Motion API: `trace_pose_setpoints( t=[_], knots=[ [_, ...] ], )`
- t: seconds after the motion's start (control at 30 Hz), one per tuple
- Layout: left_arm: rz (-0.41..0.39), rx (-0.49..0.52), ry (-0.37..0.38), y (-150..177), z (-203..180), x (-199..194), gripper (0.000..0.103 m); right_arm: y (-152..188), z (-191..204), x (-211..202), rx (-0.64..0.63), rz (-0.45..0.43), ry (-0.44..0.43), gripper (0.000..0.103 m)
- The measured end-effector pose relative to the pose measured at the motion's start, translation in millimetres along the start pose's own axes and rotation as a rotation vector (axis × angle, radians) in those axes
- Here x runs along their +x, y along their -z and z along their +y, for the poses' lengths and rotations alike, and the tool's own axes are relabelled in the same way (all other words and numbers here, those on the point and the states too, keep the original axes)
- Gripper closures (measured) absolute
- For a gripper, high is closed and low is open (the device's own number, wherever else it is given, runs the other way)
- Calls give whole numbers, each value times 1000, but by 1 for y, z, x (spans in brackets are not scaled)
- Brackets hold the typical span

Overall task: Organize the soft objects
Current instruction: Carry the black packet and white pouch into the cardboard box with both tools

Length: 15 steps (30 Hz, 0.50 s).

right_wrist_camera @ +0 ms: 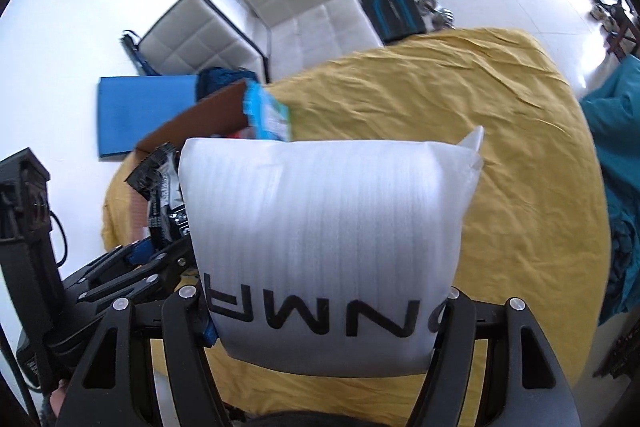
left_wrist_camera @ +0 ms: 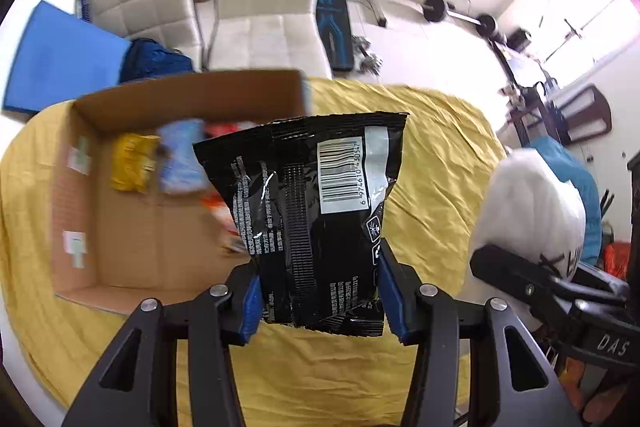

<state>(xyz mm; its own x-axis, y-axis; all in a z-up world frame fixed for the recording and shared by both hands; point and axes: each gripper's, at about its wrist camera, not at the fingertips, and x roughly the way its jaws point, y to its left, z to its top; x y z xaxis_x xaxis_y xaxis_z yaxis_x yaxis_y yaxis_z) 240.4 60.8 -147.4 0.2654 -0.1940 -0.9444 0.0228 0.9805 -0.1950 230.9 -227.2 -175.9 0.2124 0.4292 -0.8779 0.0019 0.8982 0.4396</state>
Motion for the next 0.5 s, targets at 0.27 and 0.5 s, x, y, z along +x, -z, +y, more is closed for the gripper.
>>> trace_pose_setpoints(
  t=[0.27,0.5],
  knots=[
    [-13,-90,-56,-14,116,-22,57,-12,117,46,-100,46,-30,32],
    [137,-134,-106,-11,193,29,57,-10,196,142,-170,172,-15,32]
  ],
)
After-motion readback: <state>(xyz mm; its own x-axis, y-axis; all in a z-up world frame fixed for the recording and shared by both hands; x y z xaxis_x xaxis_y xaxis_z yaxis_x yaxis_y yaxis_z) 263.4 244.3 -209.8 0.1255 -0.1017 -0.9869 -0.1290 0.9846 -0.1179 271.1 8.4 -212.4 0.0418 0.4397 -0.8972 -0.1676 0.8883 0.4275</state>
